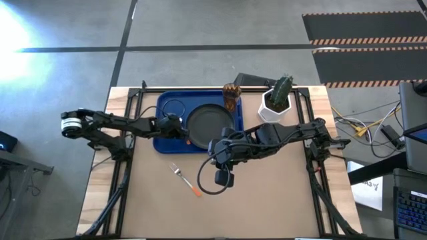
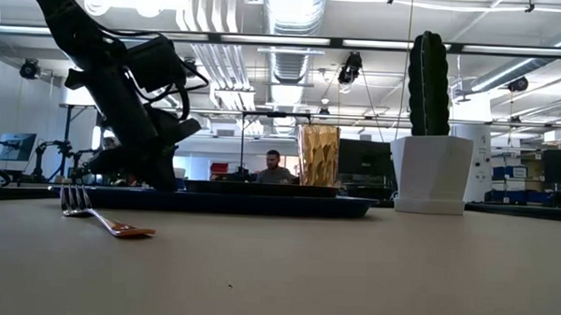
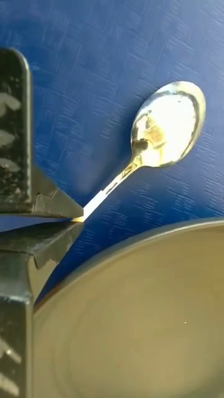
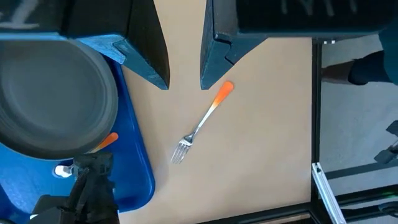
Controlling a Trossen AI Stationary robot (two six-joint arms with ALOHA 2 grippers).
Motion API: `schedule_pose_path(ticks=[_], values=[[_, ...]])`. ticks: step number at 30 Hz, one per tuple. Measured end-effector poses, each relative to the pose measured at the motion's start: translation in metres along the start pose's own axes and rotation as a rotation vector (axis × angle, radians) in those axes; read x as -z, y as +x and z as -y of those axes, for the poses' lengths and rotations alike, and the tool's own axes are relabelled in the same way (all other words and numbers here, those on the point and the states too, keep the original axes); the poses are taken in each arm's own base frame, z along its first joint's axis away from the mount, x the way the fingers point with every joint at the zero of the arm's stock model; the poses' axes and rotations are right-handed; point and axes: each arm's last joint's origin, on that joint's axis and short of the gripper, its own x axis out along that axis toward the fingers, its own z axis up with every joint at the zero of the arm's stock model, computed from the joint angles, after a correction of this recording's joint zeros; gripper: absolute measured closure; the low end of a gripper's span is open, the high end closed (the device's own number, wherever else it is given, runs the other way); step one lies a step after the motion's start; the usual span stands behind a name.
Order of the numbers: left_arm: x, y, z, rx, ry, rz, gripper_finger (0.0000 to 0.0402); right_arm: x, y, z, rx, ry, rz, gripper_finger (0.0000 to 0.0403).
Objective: Pick and place plate/cup/fork/spoon on tray
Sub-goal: Adjust the orange spoon on the blue tray, then put the orange fork on the blue tray to the left of the orange spoon
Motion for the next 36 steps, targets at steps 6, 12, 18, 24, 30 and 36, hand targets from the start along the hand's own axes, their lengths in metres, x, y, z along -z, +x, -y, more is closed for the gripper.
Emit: schedule_pose_path(ticks=[6, 12, 18, 24, 30, 36], values=[[0.002, 0.002, -0.002, -0.02, 0.014, -0.034, 0.0401, 0.0, 0.0, 0.0, 0.0, 0.001, 0.0, 0.0323], [0.01, -0.009, -0.012, -0.087, 0.007, -0.136, 0.0401, 0.0, 0.0, 0.0, 0.0, 0.001, 0.0, 0.0323], [0.011, -0.025, -0.018, -0.111, 0.012, -0.155, 0.0401, 0.0, 0.0, 0.0, 0.001, -0.01, 0.0, 0.0323], [0.002, -0.04, -0.014, -0.048, -0.006, -0.059, 0.0401, 0.0, 0.0, 0.001, 0.005, -0.05, -0.007, 0.0323], [0.001, -0.043, -0.013, -0.031, -0.005, -0.049, 0.0401, 0.0, 0.0, 0.001, 0.013, -0.046, -0.003, 0.0323], [0.0, -0.045, -0.013, -0.024, 0.002, -0.05, 0.0401, 0.001, 0.002, 0.001, 0.016, -0.053, -0.012, 0.0323]])
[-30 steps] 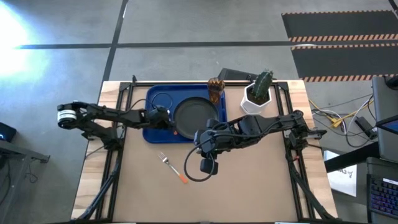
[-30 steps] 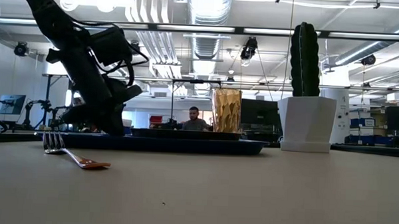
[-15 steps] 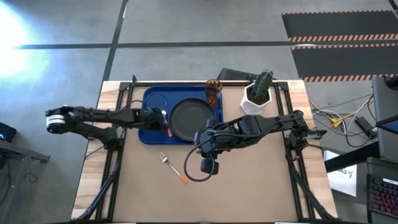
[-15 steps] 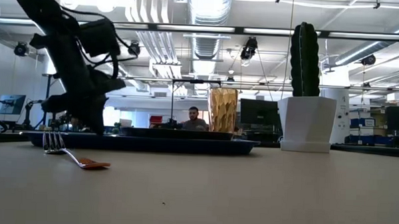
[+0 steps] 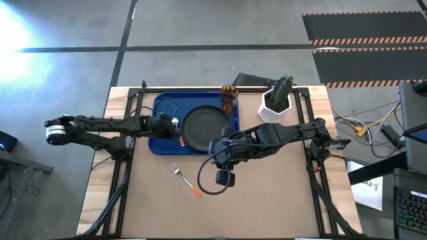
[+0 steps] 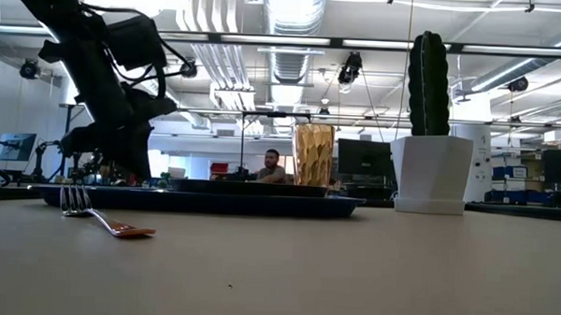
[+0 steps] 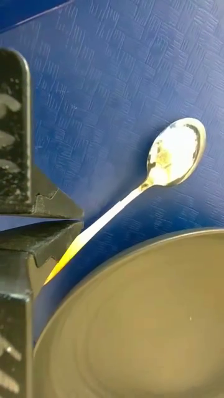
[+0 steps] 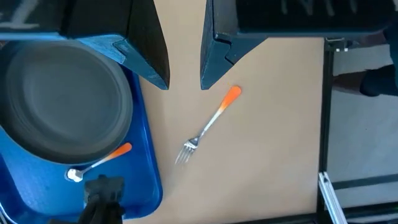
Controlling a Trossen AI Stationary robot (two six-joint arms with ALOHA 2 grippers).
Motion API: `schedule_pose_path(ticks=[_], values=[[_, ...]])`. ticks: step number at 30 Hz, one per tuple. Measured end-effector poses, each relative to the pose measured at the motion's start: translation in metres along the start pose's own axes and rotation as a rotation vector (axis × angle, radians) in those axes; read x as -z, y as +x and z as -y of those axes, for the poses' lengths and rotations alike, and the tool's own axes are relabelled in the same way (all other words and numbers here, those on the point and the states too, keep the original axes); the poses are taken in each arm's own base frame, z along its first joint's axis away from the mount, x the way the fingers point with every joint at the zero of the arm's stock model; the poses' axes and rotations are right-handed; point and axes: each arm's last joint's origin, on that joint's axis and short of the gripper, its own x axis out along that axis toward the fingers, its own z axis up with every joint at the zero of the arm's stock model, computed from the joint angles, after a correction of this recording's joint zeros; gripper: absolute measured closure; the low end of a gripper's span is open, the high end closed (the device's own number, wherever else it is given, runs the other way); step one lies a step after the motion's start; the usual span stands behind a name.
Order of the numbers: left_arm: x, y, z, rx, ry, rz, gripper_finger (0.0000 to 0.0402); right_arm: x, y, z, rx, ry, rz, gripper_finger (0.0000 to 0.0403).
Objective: Pick and place plate/cup/fork/spoon on tray
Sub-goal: Put the orange fork on the blue tray to the left of the orange spoon
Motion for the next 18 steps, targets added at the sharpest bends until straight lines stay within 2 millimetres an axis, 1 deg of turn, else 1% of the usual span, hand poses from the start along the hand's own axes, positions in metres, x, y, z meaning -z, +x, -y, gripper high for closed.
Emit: schedule_pose_path(ticks=[3, 6, 10, 13, 18], values=[[-0.003, -0.007, 0.003, 0.026, 0.043, -0.01, 0.0401, 0.002, 0.008, 0.0, 0.013, -0.006, -0.037, 0.0323], [-0.01, -0.024, 0.006, 0.036, 0.08, -0.003, 0.0401, 0.005, 0.026, -0.002, 0.03, -0.013, -0.086, 0.0323], [-0.023, -0.06, 0.011, 0.085, 0.139, 0.054, 0.0401, 0.006, 0.054, -0.002, 0.033, -0.01, -0.132, 0.0323], [-0.029, -0.088, 0.01, 0.112, 0.178, 0.097, 0.0401, 0.006, 0.068, 0.002, 0.011, 0.019, -0.159, 0.0323], [-0.031, -0.127, 0.001, 0.126, 0.222, 0.157, 0.0401, 0.0, 0.079, 0.008, 0.012, 0.086, -0.124, 0.0323]])
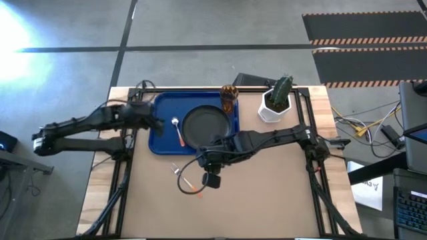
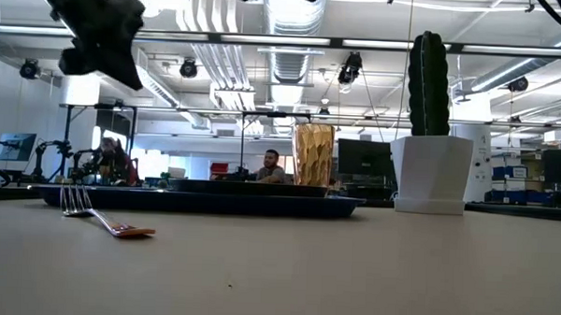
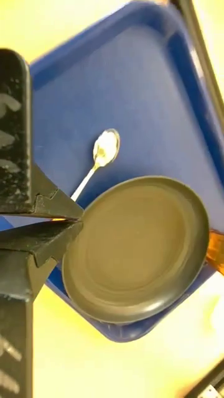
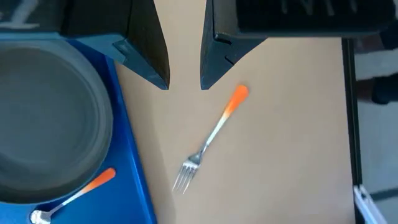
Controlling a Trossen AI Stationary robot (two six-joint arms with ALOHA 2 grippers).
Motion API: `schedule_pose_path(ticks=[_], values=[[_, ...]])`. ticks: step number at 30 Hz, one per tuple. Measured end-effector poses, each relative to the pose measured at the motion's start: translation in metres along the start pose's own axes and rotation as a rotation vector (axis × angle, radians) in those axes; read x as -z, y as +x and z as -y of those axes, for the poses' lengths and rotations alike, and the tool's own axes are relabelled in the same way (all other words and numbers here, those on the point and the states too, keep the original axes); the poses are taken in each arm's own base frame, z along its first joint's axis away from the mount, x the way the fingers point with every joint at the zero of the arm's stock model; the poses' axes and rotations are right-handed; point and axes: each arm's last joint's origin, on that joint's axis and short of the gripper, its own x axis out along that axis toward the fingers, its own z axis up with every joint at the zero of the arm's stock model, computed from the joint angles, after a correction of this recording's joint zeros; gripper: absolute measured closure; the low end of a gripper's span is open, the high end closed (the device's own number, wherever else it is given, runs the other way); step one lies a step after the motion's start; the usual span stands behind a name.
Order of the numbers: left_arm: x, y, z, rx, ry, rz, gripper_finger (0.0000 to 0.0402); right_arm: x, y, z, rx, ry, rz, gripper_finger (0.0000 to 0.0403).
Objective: Pick and place plate/cup/fork/spoon on tray
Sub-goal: Put the orange fork on the blue tray to the left of the orange spoon
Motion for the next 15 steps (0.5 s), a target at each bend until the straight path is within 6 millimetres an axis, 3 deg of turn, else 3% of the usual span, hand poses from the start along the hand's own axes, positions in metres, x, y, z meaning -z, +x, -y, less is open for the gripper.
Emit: schedule_pose_path(ticks=[4, 9, 15], values=[[0.001, -0.02, -0.007, -0.01, 0.023, 0.04, 0.0401, -0.008, 0.018, 0.002, -0.011, 0.04, 0.043, 0.0323], [0.008, -0.03, -0.015, -0.011, 0.046, 0.061, 0.0401, -0.022, 0.048, 0.007, -0.03, 0.06, 0.124, 0.0324], [0.016, -0.033, -0.021, -0.037, 0.076, 0.019, 0.0401, -0.044, 0.065, 0.044, -0.003, 0.102, 0.223, 0.0347]])
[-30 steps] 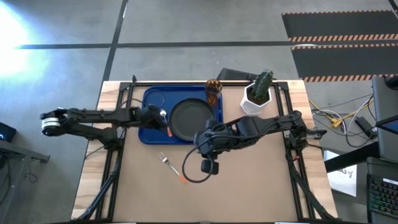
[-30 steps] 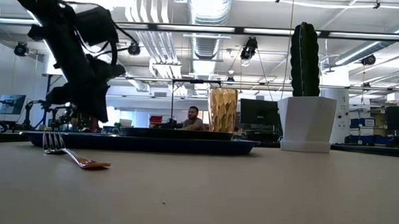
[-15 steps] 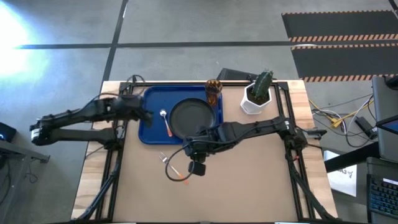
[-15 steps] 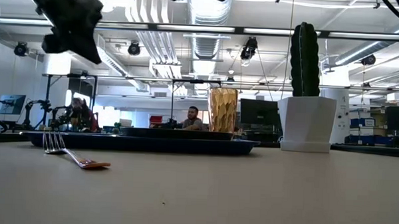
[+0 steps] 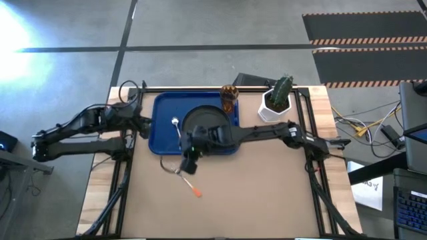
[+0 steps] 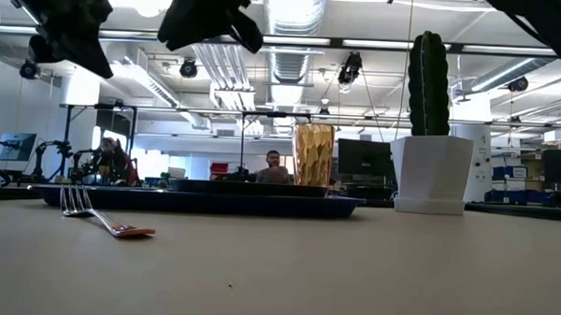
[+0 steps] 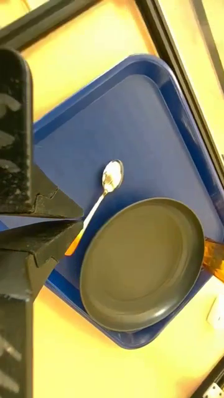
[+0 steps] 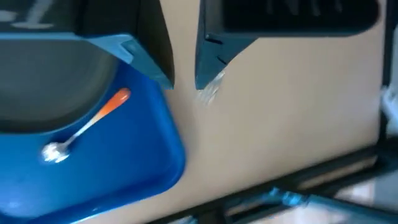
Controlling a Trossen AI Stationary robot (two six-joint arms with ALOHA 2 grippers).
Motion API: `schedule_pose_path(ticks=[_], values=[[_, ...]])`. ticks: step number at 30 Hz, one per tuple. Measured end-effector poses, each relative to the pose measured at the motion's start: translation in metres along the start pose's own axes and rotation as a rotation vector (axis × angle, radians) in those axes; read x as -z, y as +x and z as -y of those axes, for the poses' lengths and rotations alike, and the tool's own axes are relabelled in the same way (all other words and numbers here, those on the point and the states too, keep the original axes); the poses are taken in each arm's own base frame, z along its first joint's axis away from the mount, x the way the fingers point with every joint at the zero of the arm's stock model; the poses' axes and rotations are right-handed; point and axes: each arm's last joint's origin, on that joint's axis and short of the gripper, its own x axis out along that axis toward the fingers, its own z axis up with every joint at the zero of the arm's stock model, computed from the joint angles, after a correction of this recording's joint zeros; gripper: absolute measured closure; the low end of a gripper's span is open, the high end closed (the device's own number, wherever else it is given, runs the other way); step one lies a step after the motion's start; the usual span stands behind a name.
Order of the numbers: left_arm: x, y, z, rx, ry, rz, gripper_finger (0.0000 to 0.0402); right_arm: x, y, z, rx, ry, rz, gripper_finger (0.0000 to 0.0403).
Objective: Pick and place plate/cup/fork/spoon on tray
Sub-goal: Put the orange fork on the blue tray to the left of the orange spoon
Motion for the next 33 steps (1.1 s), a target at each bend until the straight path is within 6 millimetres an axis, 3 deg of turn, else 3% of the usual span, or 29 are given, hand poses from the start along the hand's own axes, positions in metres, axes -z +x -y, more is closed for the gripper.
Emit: schedule_pose_path(ticks=[4, 11, 20, 27, 33], values=[[0.003, -0.003, -0.003, -0.006, 0.009, -0.012, 0.0401, -0.011, 0.002, 0.026, 0.011, 0.041, 0.017, 0.0388], [0.005, -0.008, -0.005, 0.011, 0.026, 0.014, 0.0401, -0.015, 0.013, 0.044, 0.037, 0.054, 0.018, 0.0394], [0.005, -0.008, -0.005, 0.012, 0.025, 0.016, 0.0402, 0.022, 0.057, 0.048, 0.022, 0.072, -0.24, 0.0394], [0.006, -0.007, -0.006, 0.01, 0.02, 0.013, 0.0402, 0.03, 0.065, 0.051, 0.049, 0.075, -0.3, 0.0394], [0.005, -0.006, -0.005, 0.011, 0.019, 0.017, 0.0402, 0.033, 0.064, 0.042, -0.091, 0.094, -0.349, 0.0394]])
